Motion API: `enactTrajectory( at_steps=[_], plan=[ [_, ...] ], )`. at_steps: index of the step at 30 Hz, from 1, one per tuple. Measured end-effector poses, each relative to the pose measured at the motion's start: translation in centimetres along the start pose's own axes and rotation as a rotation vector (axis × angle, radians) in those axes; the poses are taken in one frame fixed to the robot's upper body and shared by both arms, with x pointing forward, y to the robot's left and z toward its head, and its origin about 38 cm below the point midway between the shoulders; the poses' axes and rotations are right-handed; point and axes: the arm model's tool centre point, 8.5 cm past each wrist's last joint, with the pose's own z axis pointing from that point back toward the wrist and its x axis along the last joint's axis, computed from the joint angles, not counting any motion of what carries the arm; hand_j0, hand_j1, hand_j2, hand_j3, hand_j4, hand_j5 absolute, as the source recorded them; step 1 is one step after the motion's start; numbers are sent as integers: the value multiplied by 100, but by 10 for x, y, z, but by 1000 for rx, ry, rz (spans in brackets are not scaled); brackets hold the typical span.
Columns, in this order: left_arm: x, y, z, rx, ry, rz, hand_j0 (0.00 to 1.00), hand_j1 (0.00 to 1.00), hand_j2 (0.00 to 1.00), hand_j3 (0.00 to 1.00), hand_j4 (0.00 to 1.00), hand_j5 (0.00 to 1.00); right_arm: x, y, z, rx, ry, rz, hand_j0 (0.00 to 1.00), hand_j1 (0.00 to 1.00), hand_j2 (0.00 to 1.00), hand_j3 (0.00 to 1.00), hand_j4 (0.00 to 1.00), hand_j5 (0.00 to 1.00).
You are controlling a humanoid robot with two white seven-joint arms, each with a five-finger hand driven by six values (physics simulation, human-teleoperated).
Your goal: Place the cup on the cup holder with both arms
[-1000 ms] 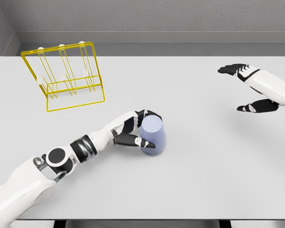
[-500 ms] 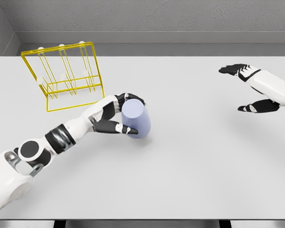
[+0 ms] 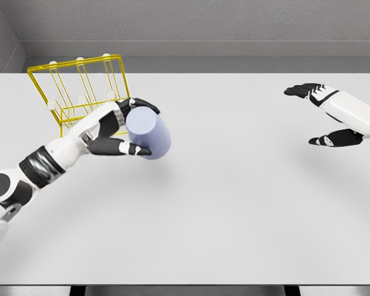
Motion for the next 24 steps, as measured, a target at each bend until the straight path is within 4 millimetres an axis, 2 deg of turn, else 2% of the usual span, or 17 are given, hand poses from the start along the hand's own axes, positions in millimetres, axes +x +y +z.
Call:
enactTrajectory(
  at_steps=[17, 24],
  plan=[
    [30, 49, 15, 115, -44, -38, 64, 64, 64, 64, 64, 64, -1, -1, 3, -5, 7, 0, 100, 100, 100, 100, 100, 100],
    [28, 67, 20, 158, -25, -51, 65, 65, 65, 65, 65, 65, -2, -3, 5, -13, 14, 4, 100, 100, 100, 100, 100, 100]
  ],
)
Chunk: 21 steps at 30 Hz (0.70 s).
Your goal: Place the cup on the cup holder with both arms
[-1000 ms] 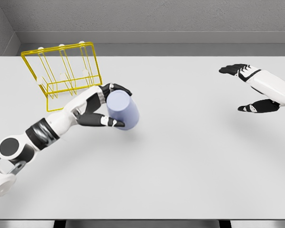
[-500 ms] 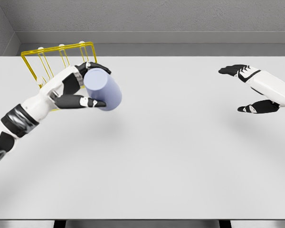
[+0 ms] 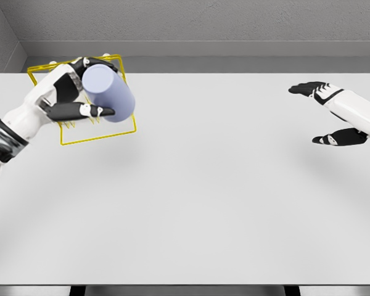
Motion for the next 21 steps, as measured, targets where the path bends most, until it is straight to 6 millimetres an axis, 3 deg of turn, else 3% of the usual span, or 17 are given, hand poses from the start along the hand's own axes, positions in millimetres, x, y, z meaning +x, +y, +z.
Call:
enactTrajectory(
  at_steps=[21],
  plan=[
    [-7, 29, -9, 75, 10, 12, 64, 64, 64, 64, 64, 64, -1, 1, 1, 0, 4, -3, 100, 100, 100, 100, 100, 100]
  ],
)
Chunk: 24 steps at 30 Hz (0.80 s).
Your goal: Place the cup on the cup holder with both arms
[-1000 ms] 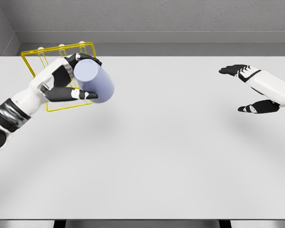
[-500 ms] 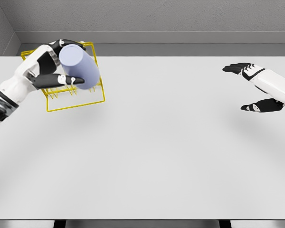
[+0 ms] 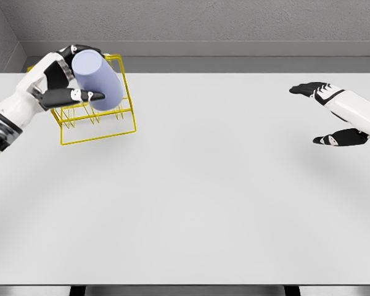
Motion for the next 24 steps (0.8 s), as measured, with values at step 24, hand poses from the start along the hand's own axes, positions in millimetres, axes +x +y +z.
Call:
enactTrajectory(
  at_steps=[24],
  plan=[
    [-18, -3, -16, 10, 22, 34, 99, 99, 99, 99, 99, 99, -3, 3, 8, -3, 18, -8, 100, 100, 100, 100, 100, 100]
  ],
)
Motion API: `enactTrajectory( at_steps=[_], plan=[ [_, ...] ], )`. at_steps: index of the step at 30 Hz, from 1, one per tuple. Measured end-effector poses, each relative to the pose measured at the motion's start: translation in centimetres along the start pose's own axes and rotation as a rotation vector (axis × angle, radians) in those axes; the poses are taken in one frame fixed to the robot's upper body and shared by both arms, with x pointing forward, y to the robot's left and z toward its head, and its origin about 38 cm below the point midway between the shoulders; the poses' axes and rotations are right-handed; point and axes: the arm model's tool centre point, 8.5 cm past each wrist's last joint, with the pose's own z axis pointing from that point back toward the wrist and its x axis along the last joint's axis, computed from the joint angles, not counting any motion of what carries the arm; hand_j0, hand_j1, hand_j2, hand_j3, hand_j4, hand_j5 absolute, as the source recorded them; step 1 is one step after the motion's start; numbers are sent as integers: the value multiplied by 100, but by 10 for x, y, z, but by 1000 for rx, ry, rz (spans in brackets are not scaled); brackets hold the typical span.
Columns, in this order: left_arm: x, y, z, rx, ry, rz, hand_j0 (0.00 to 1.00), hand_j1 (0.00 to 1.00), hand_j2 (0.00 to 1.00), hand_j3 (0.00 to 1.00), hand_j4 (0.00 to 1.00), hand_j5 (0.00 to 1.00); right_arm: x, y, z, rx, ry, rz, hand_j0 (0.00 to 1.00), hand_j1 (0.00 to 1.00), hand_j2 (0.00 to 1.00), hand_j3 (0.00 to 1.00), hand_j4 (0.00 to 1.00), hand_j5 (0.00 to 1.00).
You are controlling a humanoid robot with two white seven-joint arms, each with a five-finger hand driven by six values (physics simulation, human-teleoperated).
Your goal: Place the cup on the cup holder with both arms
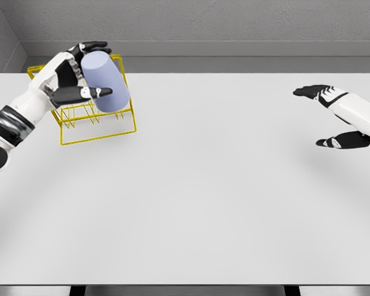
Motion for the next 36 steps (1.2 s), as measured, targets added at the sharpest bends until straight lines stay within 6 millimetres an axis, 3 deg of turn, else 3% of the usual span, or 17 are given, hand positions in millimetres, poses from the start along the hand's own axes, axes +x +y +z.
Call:
enactTrajectory(
  at_steps=[8, 13, 22, 27, 29, 33, 36],
  plan=[
    [0, 0, -5, -2, 10, 1, 100, 100, 100, 100, 100, 100, -1, -1, 1, -2, 4, -1, 100, 100, 100, 100, 100, 100],
    [3, -2, -9, -9, 4, 1, 83, 83, 83, 83, 83, 83, -1, -1, 1, -2, 4, -1, 100, 100, 100, 100, 100, 100],
    [6, -7, -8, -24, -8, 0, 86, 86, 86, 86, 86, 86, -1, 0, 1, -2, 5, -1, 100, 100, 100, 100, 100, 100],
    [14, -3, 7, -35, -19, -40, 88, 88, 88, 88, 88, 88, -2, 0, 1, -2, 5, -2, 100, 100, 100, 100, 100, 100],
    [8, -3, 22, -39, -8, -49, 90, 90, 90, 90, 90, 90, -2, 0, 1, -2, 6, -2, 100, 100, 100, 100, 100, 100],
    [5, 7, 47, -27, 3, -77, 99, 99, 99, 99, 99, 99, -2, 1, 2, -1, 7, -4, 100, 100, 100, 100, 100, 100],
    [13, 17, 53, -9, -8, -96, 100, 100, 100, 100, 100, 100, -2, 2, 2, 1, 8, -6, 100, 100, 100, 100, 100, 100]
  ],
)
